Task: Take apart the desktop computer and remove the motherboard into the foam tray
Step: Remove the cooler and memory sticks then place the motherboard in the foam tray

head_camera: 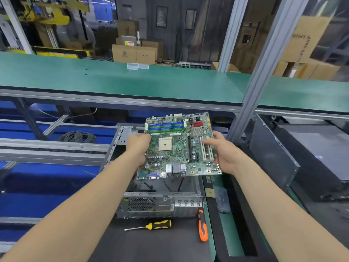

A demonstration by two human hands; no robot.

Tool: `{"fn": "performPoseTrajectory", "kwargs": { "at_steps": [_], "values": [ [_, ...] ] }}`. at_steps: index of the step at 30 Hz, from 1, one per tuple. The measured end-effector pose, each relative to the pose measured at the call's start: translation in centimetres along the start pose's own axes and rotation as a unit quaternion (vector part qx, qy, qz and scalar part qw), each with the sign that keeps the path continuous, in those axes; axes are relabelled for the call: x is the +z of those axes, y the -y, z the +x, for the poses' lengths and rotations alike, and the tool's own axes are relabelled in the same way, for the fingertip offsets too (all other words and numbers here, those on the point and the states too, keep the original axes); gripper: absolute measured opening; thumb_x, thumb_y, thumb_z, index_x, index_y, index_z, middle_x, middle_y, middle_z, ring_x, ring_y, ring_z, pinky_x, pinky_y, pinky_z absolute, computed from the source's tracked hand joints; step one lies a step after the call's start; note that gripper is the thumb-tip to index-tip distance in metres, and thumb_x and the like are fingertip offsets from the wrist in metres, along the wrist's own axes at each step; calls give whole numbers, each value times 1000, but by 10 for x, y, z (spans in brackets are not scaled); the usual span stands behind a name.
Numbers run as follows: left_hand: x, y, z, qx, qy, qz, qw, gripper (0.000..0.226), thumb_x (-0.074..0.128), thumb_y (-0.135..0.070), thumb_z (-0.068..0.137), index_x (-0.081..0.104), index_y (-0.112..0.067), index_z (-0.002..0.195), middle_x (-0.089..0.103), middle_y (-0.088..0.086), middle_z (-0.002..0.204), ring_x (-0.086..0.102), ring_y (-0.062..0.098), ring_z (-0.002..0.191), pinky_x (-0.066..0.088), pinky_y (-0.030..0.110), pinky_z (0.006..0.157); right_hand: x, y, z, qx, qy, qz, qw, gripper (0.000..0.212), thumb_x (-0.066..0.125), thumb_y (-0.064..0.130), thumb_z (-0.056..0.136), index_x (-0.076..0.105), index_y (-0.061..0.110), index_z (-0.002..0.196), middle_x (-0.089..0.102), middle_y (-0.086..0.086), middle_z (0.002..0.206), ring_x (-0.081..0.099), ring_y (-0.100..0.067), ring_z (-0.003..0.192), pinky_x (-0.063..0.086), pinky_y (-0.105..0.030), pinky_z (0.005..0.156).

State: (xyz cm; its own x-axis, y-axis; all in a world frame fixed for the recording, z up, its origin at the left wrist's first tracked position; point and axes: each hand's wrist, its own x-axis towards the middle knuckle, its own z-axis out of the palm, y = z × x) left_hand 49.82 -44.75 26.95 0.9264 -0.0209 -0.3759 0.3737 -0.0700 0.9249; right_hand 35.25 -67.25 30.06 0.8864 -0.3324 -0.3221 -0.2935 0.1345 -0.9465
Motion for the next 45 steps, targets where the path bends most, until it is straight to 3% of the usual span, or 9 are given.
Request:
{"fn": "performPoseTrajectory", "kwargs": {
  "at_steps": [4, 11, 17, 24, 27, 33, 38, 42, 45],
  "values": [
    [47, -11, -12, 41, 82, 22, 996, 40, 61, -25, 102, 53, -11, 139, 57, -1, 120, 52, 21, 108, 37, 38, 94, -40, 26, -24, -53, -71, -39, 995, 71, 74, 23, 95, 37, 24, 155, 47, -9, 156, 42, -36, 145, 30, -67, 119],
    [136, -6, -41, 45, 228, 84, 969, 27, 51, -18, 105, 59, -15, 130, 60, -1, 108, 57, 17, 95, 48, 32, 75, -112, 54, -47, -110, -158, -108, 975, 45, 71, 17, 98, 50, 21, 138, 68, -2, 124, 61, -21, 114, 48, -43, 92],
    [198, 28, -57, 61, 293, 187, 935, 56, 48, -9, 100, 39, -18, 154, 45, 9, 155, 50, 27, 130, 37, 51, 117, -156, 48, -29, -101, -182, -182, 961, 47, 68, 15, 100, 42, 28, 137, 66, -5, 112, 65, -19, 103, 56, -40, 84],
    [249, 95, -58, 40, 268, 298, 915, 59, 33, -1, 102, 35, -20, 157, 59, 21, 136, 52, 18, 69, 43, 28, 55, -187, 18, -4, -46, -161, -281, 945, 57, 63, 22, 102, 32, 33, 149, 59, -11, 129, 57, -38, 124, 48, -57, 101],
    [263, 117, -54, 53, 249, 352, 901, 47, 44, -3, 101, 48, -7, 148, 57, 21, 141, 55, 22, 96, 56, 41, 94, -194, 2, 4, -47, -161, -318, 933, 58, 58, 23, 104, 26, 29, 153, 55, -2, 105, 58, -20, 82, 49, -37, 65],
    [283, 182, -77, 70, 347, 599, 718, 20, 55, -13, 98, 66, -7, 113, 59, 8, 105, 54, 23, 93, 49, 31, 84, -203, -18, 14, -55, -156, -380, 910, 50, 51, 22, 105, 25, 28, 147, 51, -5, 77, 45, -20, 59, 33, -32, 49],
    [295, 231, -84, 100, 406, 730, 540, 60, 41, 12, 96, 33, 6, 155, 13, 24, 168, 12, 35, 157, 28, 43, 123, -210, -23, 18, -42, -154, -406, 900, 51, 50, 21, 105, 23, 28, 148, 49, -4, 78, 44, -20, 57, 31, -33, 48],
    [306, 240, -81, 122, 415, 796, 423, 68, 46, 9, 95, 23, 2, 159, -16, 24, 167, -4, 41, 157, 22, 53, 124, -217, -27, 19, -35, -161, -405, 899, 55, 51, 20, 105, 22, 27, 151, 46, -4, 75, 43, -20, 56, 32, -34, 49],
    [311, 245, -72, 159, 391, 809, 410, 83, 56, 4, 94, 12, -9, 163, -19, 23, 167, 5, 44, 156, 24, 56, 123, -220, -28, 19, -31, -167, -409, 897, 54, 51, 20, 104, 22, 25, 150, 46, -4, 76, 43, -21, 57, 31, -34, 49]
  ]
}}
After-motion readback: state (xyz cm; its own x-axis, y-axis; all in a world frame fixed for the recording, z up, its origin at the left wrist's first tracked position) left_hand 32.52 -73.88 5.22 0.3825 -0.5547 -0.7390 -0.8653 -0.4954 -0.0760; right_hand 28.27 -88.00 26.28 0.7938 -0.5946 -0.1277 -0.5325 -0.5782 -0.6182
